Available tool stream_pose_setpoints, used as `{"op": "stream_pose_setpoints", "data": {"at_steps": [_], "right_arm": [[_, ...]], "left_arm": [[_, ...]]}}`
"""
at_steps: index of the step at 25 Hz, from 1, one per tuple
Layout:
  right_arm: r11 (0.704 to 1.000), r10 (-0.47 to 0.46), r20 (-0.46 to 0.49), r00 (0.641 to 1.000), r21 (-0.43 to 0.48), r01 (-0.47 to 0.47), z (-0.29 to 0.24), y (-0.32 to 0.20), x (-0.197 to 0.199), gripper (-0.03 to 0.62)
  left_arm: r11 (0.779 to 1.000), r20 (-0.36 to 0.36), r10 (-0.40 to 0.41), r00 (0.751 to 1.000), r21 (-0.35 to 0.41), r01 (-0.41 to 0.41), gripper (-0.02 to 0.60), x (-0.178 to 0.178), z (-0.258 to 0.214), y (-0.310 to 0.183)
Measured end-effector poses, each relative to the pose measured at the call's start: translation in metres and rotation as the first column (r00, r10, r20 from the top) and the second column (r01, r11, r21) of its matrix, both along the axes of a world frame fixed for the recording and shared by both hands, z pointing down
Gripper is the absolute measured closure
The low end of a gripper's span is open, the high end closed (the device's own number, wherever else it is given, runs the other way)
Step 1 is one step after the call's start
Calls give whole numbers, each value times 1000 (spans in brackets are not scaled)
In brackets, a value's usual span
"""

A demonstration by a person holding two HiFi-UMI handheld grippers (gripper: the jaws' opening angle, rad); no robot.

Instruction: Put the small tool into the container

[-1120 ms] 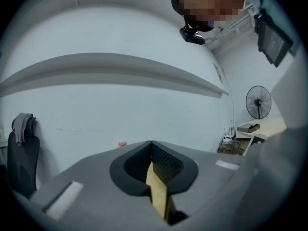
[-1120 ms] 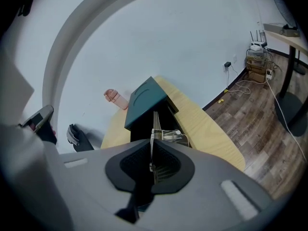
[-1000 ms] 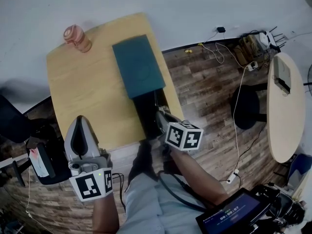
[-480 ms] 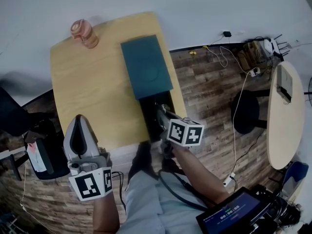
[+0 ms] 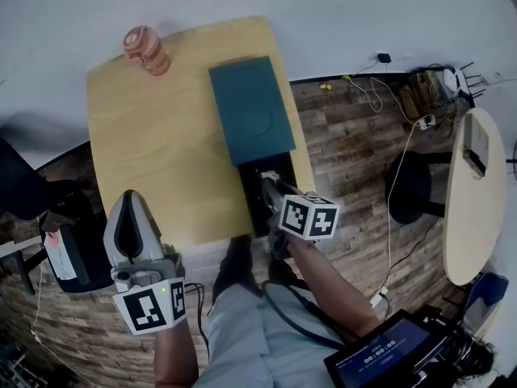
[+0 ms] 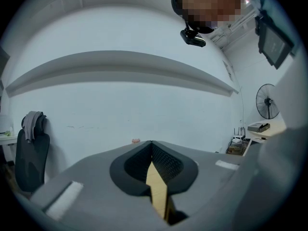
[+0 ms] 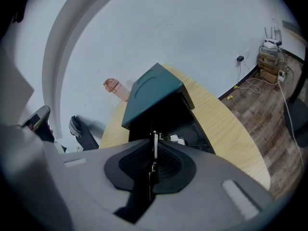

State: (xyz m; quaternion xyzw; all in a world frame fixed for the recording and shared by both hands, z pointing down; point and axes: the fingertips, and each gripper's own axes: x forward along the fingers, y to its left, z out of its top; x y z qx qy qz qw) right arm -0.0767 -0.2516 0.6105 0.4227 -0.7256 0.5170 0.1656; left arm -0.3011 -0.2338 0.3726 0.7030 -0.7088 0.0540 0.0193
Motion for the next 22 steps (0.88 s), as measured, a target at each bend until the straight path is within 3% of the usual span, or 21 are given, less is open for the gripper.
{"op": "stream_pose_setpoints", "data": {"at_steps": [10, 19, 22], "right_arm": [[1000, 19, 7, 1000, 23, -19, 2, -2, -1, 543], [994, 107, 67, 992, 26, -109, 3, -8, 4, 541], [995, 93, 29, 995, 45, -95, 4, -11, 4, 532]], "left_arm": [[1000, 2, -3, 1000, 5, 3, 572, -6, -1, 0], [1000, -11, -4, 1000, 0, 4, 572, -7, 1, 0], [1000, -16, -7, 1000, -3, 7, 572, -9, 2, -1]]}}
